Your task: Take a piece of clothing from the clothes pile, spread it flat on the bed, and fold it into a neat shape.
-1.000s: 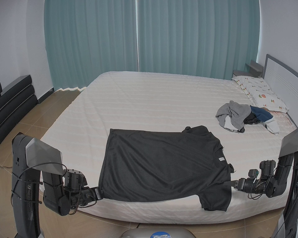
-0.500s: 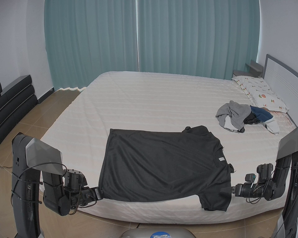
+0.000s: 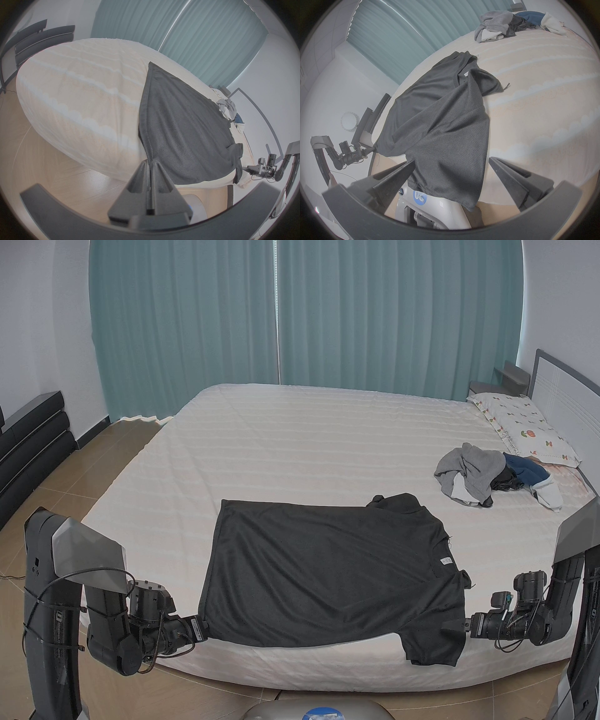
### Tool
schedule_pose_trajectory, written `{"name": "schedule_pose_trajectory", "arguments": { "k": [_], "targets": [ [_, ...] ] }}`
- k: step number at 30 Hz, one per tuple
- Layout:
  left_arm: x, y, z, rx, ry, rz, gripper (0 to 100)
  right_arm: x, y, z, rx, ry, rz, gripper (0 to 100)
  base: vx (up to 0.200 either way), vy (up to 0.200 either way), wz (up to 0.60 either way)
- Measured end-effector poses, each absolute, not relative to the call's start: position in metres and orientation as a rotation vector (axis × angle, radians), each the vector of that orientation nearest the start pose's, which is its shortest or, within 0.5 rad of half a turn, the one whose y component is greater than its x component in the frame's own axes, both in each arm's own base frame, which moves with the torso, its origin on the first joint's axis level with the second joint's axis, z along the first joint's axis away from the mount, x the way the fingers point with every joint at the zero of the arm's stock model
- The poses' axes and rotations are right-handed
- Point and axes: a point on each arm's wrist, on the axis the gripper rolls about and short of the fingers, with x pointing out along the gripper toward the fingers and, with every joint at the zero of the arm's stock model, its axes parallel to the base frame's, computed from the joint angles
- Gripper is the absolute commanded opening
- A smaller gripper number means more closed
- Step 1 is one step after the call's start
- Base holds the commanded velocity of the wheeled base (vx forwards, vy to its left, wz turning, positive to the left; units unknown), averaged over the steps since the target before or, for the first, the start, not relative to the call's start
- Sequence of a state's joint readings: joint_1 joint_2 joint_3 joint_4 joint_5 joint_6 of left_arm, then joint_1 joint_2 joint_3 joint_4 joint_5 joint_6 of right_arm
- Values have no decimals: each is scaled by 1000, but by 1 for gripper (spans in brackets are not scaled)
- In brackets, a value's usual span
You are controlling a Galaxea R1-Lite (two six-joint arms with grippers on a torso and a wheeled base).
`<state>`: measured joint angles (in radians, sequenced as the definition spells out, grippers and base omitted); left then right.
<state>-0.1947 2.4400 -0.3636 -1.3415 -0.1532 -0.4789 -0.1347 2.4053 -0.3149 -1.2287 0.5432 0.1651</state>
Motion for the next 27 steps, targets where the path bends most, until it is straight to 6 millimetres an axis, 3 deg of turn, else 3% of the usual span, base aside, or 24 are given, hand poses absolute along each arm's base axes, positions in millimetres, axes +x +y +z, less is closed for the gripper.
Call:
{"name": "schedule_pose_trajectory", "arguments": {
  "k": [1,2,27],
  "targets": [
    [280,-59,-64,-438,798,-150,0,265,-24,-63,442,851,315,100,0,0,0],
    [280,-59,-64,-438,798,-150,0,265,-24,-63,443,851,316,0,0,0,0],
    [283,-59,-64,-452,786,-148,0,265,-30,-59,442,843,266,0,0,0,0]
  ]
}}
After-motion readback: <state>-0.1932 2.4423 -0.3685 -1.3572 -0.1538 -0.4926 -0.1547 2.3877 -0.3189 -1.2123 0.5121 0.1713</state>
